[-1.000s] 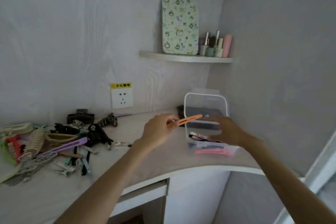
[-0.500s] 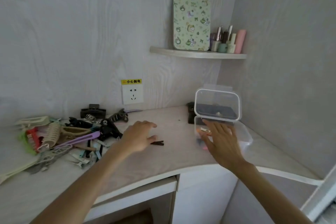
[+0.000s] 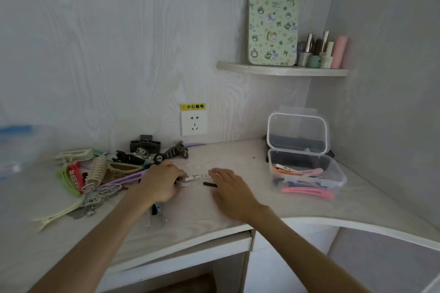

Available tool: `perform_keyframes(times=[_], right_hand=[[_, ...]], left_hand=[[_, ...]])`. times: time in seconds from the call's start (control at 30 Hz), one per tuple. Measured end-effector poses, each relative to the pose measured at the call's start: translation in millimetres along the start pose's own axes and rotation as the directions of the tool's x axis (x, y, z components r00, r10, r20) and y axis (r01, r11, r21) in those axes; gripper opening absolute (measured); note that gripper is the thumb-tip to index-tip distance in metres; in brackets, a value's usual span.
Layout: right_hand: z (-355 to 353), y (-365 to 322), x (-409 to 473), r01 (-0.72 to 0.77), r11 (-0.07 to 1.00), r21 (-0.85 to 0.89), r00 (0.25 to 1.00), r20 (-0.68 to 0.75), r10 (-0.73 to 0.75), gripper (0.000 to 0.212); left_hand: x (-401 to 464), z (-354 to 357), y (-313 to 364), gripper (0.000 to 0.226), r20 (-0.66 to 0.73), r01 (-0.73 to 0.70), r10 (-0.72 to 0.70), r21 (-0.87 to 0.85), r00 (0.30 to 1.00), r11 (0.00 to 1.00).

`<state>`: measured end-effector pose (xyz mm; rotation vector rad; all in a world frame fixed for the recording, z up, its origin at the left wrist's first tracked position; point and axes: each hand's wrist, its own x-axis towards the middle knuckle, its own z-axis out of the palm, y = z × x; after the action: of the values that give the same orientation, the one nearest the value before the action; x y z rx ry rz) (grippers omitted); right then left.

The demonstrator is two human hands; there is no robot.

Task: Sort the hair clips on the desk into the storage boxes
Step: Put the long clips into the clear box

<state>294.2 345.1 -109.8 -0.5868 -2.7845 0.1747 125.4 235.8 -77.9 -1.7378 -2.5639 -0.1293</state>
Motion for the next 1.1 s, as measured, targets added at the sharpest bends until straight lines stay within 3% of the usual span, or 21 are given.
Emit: perform_keyframes(times=[0.03, 0.13, 0.23, 0.33, 0.6, 0.73, 0.83, 0.93, 1.03, 1.1], right_hand=[[6, -3, 6, -0.064, 0.998, 0.011, 0.997, 0.041, 0.063, 0.046], [14, -1, 21, -0.168, 0.983, 0.070, 0.985, -0.033, 0.171, 0.034], [13, 6, 25, -0.208, 0.965, 0.161, 0.975, -0.039, 0.217, 0.026], [14, 8, 23, -0.216, 0.958, 0.187, 0.971, -0.062, 0.230, 0.026], [9, 3, 17, -0.203, 0.957, 0.208, 0.947, -0.207, 0.246, 0.022], [-20, 4, 2, -0.068, 0.977, 0.201, 0.880, -0.449, 0.153, 0.015], [-63, 36, -22, -0.111, 0.988, 0.108, 0.773, -0.616, 0.154, 0.012], [-91, 95, -50, -0.289, 0.955, 0.065, 0.765, -0.584, 0.271, 0.010], [-90, 139, -75, -0.461, 0.885, 0.068, 0.743, -0.515, 0.427, 0.010], [-86, 155, -83, -0.489, 0.854, 0.178, 0.731, -0.450, 0.512, 0.010]], left_hand=[[-2, 4, 1, 0.041, -0.058, 0.014, -0.013, 0.006, 0.998, 1.000], [-6, 20, 0, 0.035, -0.234, 0.028, -0.036, -0.039, 0.972, 0.999], [-10, 32, 0, 0.033, -0.373, 0.039, -0.118, -0.211, 0.920, 0.977], [-9, 34, 1, 0.036, -0.422, 0.033, -0.144, -0.259, 0.895, 0.965], [-7, 40, -4, 0.016, -0.499, -0.022, -0.174, -0.361, 0.849, 0.932], [-2, 27, 4, 0.015, -0.542, -0.052, -0.190, -0.399, 0.818, 0.916], [10, -1, 41, 0.014, -0.603, -0.209, -0.120, -0.446, 0.788, 0.870], [27, -25, 98, 0.017, -0.548, -0.321, -0.019, -0.518, 0.836, 0.793], [50, -21, 154, 0.019, -0.447, -0.362, 0.146, -0.449, 0.882, 0.817], [60, -9, 183, 0.020, -0.358, -0.375, 0.232, -0.408, 0.905, 0.832]])
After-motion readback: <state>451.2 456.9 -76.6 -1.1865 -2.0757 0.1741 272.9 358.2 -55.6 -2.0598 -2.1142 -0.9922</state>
